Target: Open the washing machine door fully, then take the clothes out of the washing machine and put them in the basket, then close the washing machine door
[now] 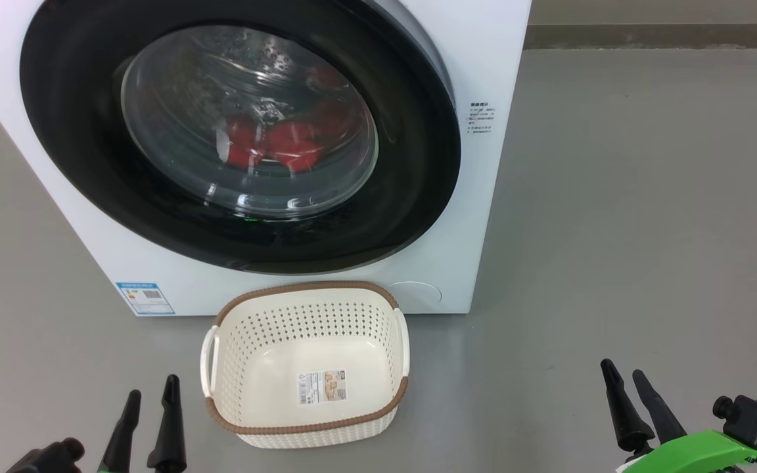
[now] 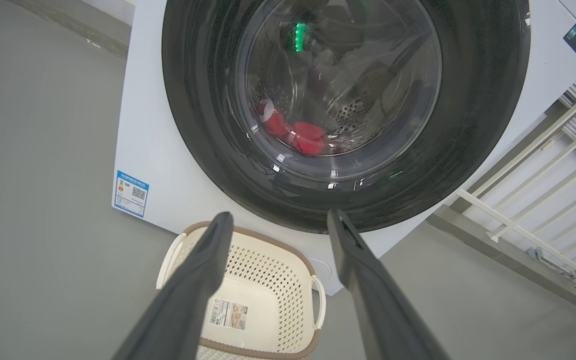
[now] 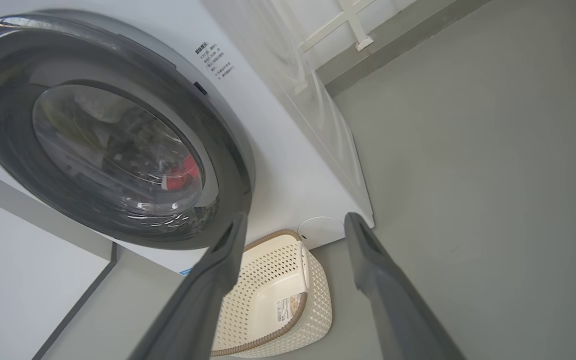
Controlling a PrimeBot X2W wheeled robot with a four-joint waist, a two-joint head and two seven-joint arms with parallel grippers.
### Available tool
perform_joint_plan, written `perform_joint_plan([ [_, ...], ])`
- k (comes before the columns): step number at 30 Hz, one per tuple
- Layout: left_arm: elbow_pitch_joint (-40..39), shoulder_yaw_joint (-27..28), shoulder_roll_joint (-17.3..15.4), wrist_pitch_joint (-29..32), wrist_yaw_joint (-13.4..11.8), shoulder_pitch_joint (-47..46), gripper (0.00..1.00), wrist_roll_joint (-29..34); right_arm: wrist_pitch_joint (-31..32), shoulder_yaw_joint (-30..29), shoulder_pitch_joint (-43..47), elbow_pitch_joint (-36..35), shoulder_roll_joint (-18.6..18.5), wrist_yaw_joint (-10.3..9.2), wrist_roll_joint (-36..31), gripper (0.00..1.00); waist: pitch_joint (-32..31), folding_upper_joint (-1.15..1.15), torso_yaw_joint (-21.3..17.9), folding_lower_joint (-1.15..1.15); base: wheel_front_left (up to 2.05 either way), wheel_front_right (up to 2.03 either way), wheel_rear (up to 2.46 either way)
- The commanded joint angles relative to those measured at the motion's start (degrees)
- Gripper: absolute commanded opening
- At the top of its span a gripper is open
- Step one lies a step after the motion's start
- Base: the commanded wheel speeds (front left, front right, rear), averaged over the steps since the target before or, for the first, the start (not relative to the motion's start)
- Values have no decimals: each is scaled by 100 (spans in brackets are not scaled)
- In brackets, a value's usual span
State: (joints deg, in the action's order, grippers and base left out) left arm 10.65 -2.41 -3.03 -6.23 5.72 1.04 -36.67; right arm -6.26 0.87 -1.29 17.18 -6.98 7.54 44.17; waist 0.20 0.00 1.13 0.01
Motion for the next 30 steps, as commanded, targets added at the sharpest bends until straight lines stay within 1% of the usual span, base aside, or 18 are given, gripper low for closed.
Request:
perform_joint_plan([
  [1,-205,81,-109,-91,-42,-43,100,234,-101,56,-183,-184,-81,-3,-244,100,3,0,8,-1,0,0,0],
  [30,-449,-91,-197,-568,-98,51,100,2216,-571,323,-160,-336,-257,-5,-2079,100,15,0,68,-1,0,0,0],
])
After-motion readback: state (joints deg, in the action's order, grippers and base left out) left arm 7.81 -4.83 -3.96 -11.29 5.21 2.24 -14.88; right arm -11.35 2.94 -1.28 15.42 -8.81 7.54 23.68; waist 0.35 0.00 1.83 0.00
